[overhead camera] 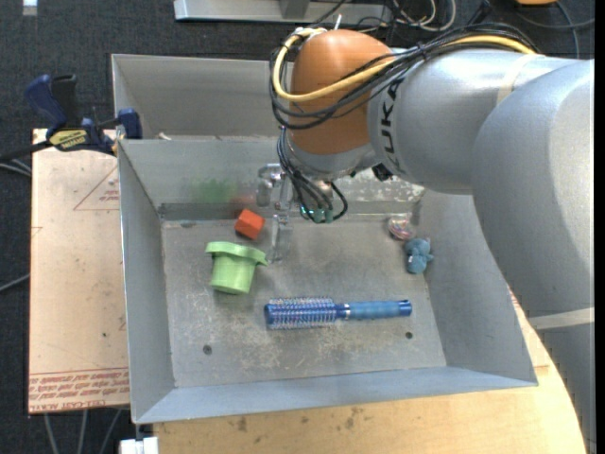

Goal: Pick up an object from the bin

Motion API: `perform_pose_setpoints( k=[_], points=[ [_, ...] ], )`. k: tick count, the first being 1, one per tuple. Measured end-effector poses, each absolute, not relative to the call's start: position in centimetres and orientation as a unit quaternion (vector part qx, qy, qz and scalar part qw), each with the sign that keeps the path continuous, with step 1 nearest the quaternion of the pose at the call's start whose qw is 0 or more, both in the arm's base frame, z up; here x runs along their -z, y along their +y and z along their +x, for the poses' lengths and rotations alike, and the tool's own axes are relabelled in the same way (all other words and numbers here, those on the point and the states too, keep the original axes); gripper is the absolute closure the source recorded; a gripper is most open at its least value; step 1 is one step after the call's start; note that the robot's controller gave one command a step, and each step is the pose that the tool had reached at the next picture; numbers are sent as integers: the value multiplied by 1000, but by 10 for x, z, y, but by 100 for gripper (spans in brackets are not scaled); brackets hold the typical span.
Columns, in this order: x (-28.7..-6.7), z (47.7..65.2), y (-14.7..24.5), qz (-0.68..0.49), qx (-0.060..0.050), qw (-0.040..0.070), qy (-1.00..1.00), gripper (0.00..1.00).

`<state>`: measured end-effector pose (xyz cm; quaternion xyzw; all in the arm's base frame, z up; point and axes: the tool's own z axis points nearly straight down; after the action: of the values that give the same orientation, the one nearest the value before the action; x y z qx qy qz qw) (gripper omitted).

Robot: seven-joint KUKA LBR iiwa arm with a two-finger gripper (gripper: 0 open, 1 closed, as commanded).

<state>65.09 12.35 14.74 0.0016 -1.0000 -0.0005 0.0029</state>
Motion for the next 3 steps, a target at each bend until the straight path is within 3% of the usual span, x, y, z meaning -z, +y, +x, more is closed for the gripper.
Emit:
perform_pose_setpoints(
  k=[1, 2, 3],
  points=[
    [-69, 625, 162, 245, 1, 1, -970, 0],
    [-72, 627, 161, 243, 1, -2, -970, 100],
    [-71, 627, 161, 243, 1, -2, -970, 0]
  ],
)
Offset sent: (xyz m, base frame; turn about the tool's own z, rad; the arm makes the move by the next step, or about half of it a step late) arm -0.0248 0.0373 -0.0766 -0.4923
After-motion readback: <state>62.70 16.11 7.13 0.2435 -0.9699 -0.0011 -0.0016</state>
